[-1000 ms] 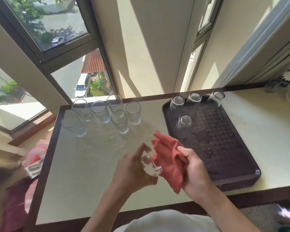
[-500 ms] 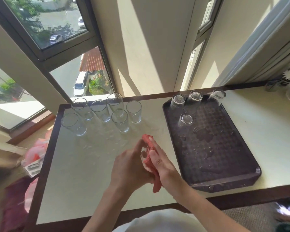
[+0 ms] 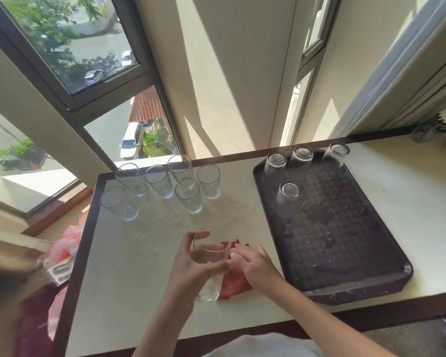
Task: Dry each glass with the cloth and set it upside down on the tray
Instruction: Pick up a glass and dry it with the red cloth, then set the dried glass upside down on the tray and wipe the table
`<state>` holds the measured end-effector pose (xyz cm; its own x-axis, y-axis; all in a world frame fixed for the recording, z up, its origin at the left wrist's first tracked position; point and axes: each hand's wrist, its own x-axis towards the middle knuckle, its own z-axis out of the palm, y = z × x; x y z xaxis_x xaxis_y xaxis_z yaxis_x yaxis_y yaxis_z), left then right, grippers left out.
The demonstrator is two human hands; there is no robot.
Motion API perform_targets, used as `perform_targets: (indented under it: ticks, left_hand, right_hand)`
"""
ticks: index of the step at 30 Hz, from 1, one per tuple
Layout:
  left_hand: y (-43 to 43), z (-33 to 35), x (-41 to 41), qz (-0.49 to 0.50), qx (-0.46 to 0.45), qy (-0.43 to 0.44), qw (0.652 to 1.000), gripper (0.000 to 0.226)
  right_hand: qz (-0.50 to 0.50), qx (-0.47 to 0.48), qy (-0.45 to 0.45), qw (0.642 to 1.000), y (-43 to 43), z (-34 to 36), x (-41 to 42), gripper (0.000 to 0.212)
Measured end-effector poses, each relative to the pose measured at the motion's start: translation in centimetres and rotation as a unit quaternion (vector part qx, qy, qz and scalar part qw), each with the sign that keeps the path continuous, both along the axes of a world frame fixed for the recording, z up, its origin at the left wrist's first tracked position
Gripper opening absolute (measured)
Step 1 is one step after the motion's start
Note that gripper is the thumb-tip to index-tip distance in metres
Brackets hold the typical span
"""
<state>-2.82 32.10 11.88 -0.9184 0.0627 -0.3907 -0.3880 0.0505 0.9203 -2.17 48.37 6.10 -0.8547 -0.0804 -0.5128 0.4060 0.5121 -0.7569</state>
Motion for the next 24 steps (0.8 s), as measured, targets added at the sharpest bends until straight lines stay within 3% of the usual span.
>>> perform_targets:
  ticks: [2, 4, 6, 9, 11, 14, 16, 18, 21, 24]
  left_hand:
    - [0.8, 0.4, -0.3, 0.001, 0.044, 0.003, 0.999, 0.086]
    - [2.4, 0.5, -0.4, -0.001, 0.092, -0.003, 0.996, 0.088]
    - [4.5, 0.0, -0.3, -0.002, 0.133, -0.01, 0.991, 0.085]
    - [7.8, -0.7, -0.1, -0.037, 0.149, -0.004, 0.988, 0.082]
    - [9.4, -1.4, -0.1, -0.07, 0.134, 0.009, 0.989, 0.077]
    - [10.6, -2.4, 0.1, -0.107, 0.101, -0.002, 0.989, 0.075]
    - [11.0, -3.2, 0.3, -0.126, 0.068, -0.015, 0.99, 0.075]
    - [11.3, -3.8, 0.1, -0.139, 0.031, -0.029, 0.989, 0.073]
    - [11.1, -5.3, -0.6, -0.198, -0.075, -0.013, 0.977, 0.08]
    - [10.7, -7.7, -1.1, -0.197, -0.302, 0.061, 0.931, 0.081]
  right_hand:
    - [-0.031, -0.038, 0.03, 0.998, 0.7, 1.1, 0.7, 0.038]
    - [-0.124, -0.177, -0.034, 0.976, 2.0, 2.2, 1.2, 0.047]
    - [-0.17, -0.331, -0.139, 0.918, 3.9, 2.7, 1.6, 0.051]
    - [-0.204, -0.493, -0.187, 0.825, 6.9, 3.0, 2.4, 0.058]
    - [-0.249, -0.551, -0.195, 0.772, 8.6, 2.7, 2.8, 0.051]
    - [-0.327, -0.548, -0.197, 0.744, 10.6, 2.2, 3.5, 0.036]
    - [-0.352, -0.531, -0.196, 0.745, 11.8, 2.1, 3.7, 0.04]
    - [-0.35, -0.502, -0.182, 0.77, 13.0, 1.9, 3.7, 0.037]
    - [-0.318, -0.4, -0.111, 0.852, 15.0, 2.4, 3.0, 0.042]
    - [-0.296, -0.218, -0.009, 0.93, 17.3, 2.8, 1.3, 0.039]
